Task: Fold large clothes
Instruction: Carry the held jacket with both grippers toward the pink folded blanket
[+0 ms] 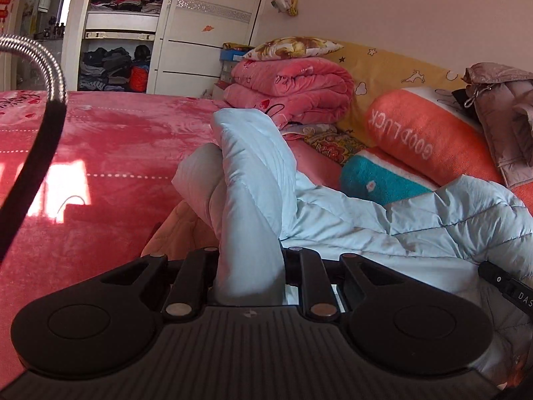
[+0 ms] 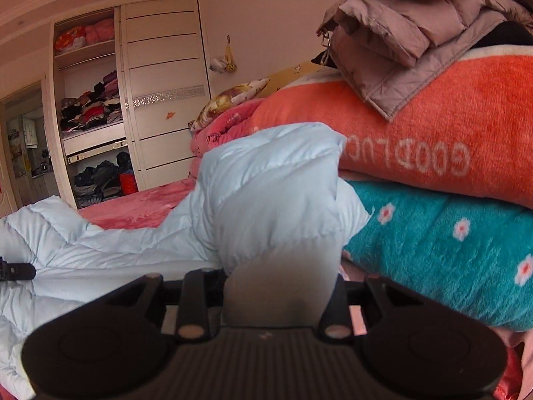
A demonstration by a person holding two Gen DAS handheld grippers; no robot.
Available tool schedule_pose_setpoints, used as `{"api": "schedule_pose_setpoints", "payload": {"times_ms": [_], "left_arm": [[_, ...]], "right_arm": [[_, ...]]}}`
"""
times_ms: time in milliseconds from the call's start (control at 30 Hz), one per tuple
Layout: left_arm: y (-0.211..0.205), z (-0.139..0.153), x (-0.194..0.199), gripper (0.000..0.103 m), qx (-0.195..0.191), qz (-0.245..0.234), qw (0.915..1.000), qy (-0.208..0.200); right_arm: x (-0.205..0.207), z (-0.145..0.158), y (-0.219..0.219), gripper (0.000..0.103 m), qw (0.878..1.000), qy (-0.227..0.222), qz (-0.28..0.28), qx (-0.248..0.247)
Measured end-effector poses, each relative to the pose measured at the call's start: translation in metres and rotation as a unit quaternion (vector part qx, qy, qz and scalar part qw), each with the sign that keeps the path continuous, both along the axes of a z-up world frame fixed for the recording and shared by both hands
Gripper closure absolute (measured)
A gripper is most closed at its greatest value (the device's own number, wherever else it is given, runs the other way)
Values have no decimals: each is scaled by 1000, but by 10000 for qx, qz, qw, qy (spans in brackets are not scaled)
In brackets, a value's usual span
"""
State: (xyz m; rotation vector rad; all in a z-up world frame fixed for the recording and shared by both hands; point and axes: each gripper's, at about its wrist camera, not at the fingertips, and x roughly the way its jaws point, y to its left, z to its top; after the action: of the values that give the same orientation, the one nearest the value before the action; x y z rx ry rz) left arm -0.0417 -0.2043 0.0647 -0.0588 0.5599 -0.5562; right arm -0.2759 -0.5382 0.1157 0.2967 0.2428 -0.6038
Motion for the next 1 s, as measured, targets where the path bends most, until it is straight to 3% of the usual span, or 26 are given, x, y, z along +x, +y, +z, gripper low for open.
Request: {"api": "schedule_pose_setpoints", "payload": {"times_ms": [167,367,500,633,767,900,1000], "left_arm": [[-4,-23,17,78,199,19,9997,118],[-5,-38,6,70,541,-19,9985,78],[-4,-34,4,65,663,-57,9978,68],[-20,-18,10,61,656,-101,9978,69],[-32,-17,18,60,612,-77,9981,46],[-23,-8,14,55,411,29,9991,-93],[-15,2,4,47,411,276,9974,-516]], "right_arm": [[5,-28,-4,64,9994,314,-64,151],[2,-49,-15,40,9983,424,-180,343],[-1,-49,-20,23,9978,482,-273,360],[-9,-45,-24,14,9973,493,-422,348],[-23,-38,-20,10,9968,442,-637,173],[-47,-28,-21,9,9965,114,-823,114],[-63,-18,-20,9,9962,-278,-821,36]]}}
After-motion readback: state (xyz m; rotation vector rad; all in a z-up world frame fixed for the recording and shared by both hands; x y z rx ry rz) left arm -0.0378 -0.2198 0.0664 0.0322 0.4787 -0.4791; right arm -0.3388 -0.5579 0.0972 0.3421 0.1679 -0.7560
